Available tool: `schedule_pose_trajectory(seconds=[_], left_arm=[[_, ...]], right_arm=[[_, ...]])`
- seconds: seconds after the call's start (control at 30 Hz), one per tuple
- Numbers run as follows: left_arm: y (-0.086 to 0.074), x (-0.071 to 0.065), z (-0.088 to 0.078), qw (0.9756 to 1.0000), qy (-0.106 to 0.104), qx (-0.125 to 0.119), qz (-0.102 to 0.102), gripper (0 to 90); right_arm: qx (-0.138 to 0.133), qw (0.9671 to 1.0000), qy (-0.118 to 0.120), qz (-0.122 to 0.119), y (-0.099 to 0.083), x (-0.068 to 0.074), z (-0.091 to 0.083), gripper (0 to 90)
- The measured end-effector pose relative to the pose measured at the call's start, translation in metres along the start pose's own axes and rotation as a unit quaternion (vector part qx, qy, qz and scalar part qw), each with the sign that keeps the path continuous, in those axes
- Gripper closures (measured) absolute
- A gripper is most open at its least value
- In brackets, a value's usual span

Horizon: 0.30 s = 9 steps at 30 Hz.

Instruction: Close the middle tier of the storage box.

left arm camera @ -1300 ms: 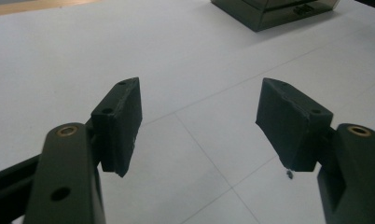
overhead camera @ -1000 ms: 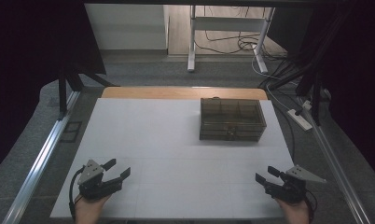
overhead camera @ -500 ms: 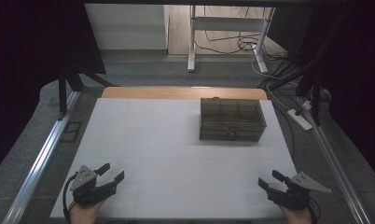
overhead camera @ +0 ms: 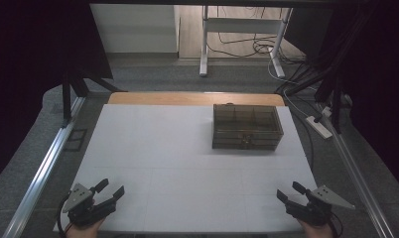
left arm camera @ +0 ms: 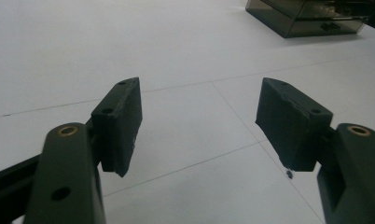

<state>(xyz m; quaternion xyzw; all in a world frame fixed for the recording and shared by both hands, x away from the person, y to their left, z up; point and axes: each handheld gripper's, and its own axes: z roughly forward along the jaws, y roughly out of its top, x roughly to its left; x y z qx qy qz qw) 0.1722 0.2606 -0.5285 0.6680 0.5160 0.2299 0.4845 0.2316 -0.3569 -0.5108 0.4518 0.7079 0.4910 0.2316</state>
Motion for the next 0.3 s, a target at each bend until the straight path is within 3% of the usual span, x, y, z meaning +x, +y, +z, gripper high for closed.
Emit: schedule_pose_trajectory(seconds=[0.3], left_arm=[[0.0003, -0.0001, 0.0018, 1.0000, -0.006, 0.001, 0.005, 31.8]], right_arm=[[-0.005, 1.0000, -0.003, 0.003, 0.0005, -0.0002, 0.0001, 26.0]])
